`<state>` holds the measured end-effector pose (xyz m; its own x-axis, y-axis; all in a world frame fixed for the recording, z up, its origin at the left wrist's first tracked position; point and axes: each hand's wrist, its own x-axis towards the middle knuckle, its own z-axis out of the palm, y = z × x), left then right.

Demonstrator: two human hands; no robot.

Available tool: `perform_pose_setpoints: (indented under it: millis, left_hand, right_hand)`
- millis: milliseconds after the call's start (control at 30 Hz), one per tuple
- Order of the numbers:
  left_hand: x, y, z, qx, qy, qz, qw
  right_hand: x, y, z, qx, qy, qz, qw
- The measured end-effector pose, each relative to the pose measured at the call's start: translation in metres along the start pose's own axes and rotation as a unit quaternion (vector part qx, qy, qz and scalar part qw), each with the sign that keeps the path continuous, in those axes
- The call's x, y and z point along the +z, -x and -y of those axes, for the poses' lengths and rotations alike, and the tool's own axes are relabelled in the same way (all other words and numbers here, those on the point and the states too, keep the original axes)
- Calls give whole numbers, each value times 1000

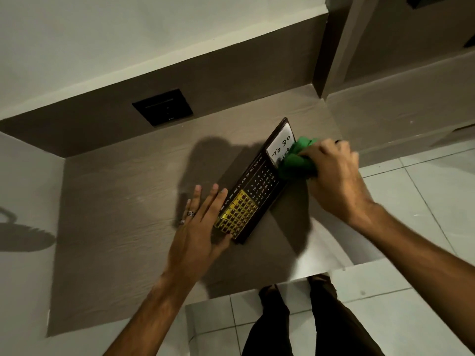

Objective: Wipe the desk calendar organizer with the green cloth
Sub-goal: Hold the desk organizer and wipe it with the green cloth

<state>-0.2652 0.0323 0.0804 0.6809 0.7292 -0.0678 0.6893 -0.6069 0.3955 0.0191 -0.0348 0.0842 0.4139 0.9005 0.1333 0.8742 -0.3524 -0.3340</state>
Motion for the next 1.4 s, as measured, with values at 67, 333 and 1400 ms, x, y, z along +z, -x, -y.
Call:
perform_pose_setpoints:
  millis: [67, 333, 1400]
  left_hand:
    - [-1, -1, -1, -2, 11, -1, 1000]
    - [-5, 0, -6, 0, 26, 3, 1000]
    - [4, 0, -6, 24, 23, -19, 999]
  right_hand:
    - [12, 22, 25, -57, -50, 28, 997]
    - [36, 45, 14, -223, -28, 53, 973]
    - [40, 37, 31, -125, 55, 105, 985]
